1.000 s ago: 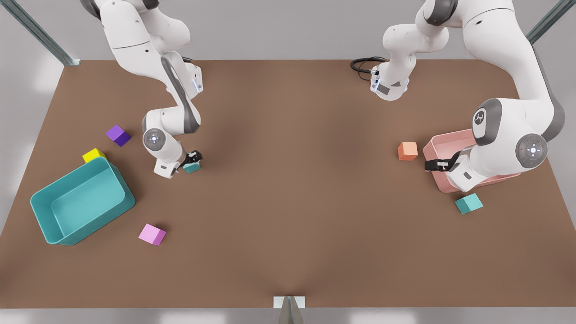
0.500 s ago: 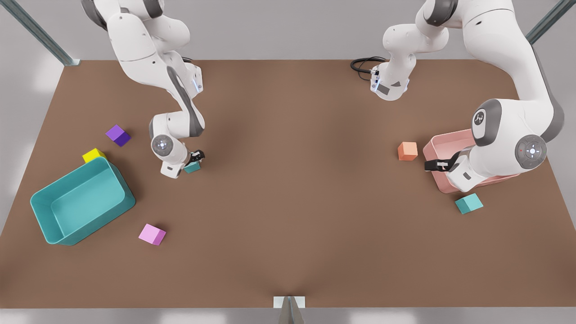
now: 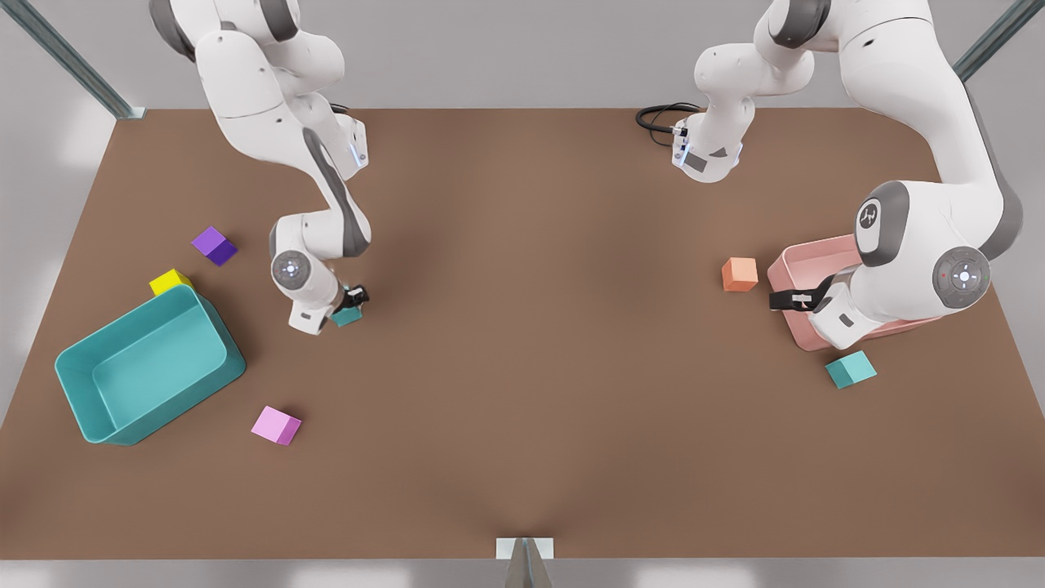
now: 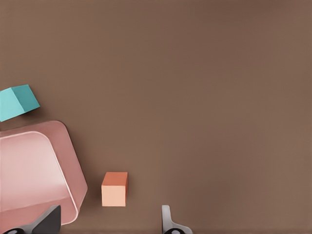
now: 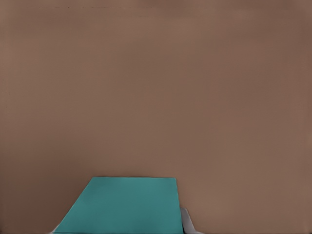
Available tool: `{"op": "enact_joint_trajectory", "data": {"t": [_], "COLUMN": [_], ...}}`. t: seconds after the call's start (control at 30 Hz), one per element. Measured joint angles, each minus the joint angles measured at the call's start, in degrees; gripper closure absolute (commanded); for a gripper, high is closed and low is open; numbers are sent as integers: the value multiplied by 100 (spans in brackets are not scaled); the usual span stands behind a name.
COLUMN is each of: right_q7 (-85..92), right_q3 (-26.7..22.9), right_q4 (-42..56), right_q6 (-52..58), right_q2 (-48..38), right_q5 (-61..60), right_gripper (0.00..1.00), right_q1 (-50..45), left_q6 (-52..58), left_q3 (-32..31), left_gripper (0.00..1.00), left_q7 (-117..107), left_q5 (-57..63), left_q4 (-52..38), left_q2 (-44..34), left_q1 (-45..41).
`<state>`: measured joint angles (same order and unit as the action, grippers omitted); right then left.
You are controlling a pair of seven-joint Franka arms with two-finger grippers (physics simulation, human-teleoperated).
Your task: Stack the two blue cubes on top of each other
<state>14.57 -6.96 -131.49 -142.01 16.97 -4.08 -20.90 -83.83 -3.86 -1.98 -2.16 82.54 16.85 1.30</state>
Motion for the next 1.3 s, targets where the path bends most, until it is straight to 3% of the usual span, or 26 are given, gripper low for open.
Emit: {"op": "enact_joint_trajectory", "data": {"t": [0.13, 0.43, 0.47, 0.5, 0.7, 0.87, 1.03, 1.13, 1.23, 1.3], "right_q7": [-15, -1306, -1485, -1659, -2535, -3043, -3021, -2572, -2123, -1862], "right_q3": [771, 909, 898, 883, 847, 899, 830, 770, 782, 786], "right_q4": [1358, 6120, 6414, 6620, 6923, 7052, 7082, 7052, 5890, 5510], "right_q6": [190, 435, 471, 502, 616, 1131, 3088, 4395, 5456, 5822], "right_q2": [633, 3594, 3805, 3963, 4180, 3415, 2446, 1749, 91, -391], "right_q5": [-661, -1038, -1034, -1025, -993, -1046, -1096, -506, -35, 122], "right_gripper": [31, 29, 27, 0, 0, 0, 0, 0, 0, 0], "right_q1": [-265, -2399, -2521, -2612, -2711, -2089, 372, 1641, 1823, 1833], "left_q6": [-299, -1871, -2040, -2184, -2684, -2851, -2925, -2991, -3043, -3066], "left_q3": [195, 469, 463, 460, 466, 483, 520, 526, 527, 527], "left_gripper": [0, 0, 0, 0, 0, 0, 0, 0, 0, 0], "left_q7": [-42, 46, 71, 116, 431, 624, 767, 828, 756, 700], "left_q5": [133, 398, 381, 326, 197, 170, 153, 141, 136, 134], "left_q4": [-58, -126, -130, -134, -44, 218, 414, 442, 478, 515], "left_q2": [327, 1768, 1897, 1990, 2132, 2159, 2215, 2308, 2349, 2380], "left_q1": [374, 1254, 1348, 1457, 1643, 1841, 1865, 1900, 1908, 1910]}}
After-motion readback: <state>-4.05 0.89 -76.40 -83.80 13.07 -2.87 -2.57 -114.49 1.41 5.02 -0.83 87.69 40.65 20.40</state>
